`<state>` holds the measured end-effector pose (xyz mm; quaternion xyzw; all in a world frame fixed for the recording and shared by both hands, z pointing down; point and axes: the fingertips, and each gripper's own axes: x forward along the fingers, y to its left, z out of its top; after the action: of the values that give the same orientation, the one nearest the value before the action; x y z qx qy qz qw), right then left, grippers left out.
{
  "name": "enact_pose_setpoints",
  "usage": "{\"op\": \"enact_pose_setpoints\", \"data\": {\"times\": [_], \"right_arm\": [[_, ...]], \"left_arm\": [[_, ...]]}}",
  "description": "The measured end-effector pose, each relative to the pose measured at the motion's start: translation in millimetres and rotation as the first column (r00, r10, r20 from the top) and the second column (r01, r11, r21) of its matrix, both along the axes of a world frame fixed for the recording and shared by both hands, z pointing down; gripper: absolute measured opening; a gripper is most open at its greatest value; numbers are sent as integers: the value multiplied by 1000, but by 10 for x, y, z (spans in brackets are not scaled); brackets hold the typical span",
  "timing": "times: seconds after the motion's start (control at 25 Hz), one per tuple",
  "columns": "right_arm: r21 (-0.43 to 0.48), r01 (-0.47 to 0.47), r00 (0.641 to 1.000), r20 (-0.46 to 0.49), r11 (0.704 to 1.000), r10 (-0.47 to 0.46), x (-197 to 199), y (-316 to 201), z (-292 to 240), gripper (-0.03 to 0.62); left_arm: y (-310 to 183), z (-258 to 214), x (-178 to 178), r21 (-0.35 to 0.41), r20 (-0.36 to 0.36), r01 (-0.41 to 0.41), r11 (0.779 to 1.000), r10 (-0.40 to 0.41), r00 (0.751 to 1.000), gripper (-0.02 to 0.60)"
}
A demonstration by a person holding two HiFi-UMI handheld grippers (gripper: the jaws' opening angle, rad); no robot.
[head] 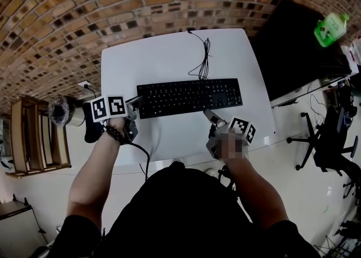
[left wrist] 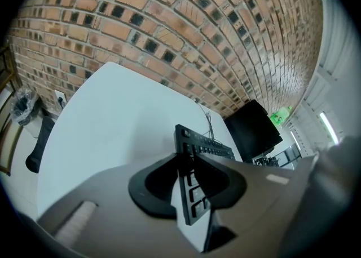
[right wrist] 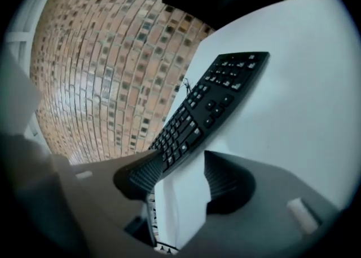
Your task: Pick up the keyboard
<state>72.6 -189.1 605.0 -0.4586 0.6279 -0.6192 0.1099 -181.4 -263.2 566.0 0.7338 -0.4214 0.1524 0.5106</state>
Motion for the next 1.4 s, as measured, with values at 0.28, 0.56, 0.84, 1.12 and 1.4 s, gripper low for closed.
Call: {"op": "enact_pose_setpoints", "data": {"times": [0.28,0.56,0.84,1.12,1.4], "right_arm": [[-19,-94,992,82,995,95,-22,-192,139,238],[-11,-169,971,172,986,168,-42,-333,206,238],[49,-238,928,305,970,212,-33,-511,149,216],[69,-272,908,348,960,232,-11,-495,120,119],[109,-263,916,339,958,213,0,-446,12,98]], "left_arm": [[17,-70,31,5,-3,4,1000,-4,1000,98],[37,-125,46,9,-1,-4,1000,4,1000,98],[69,-181,68,10,-3,-14,1000,15,1000,95],[66,-204,66,12,-14,-19,1000,19,1000,95],[89,-183,45,7,-46,-4,1000,5,999,98]]}}
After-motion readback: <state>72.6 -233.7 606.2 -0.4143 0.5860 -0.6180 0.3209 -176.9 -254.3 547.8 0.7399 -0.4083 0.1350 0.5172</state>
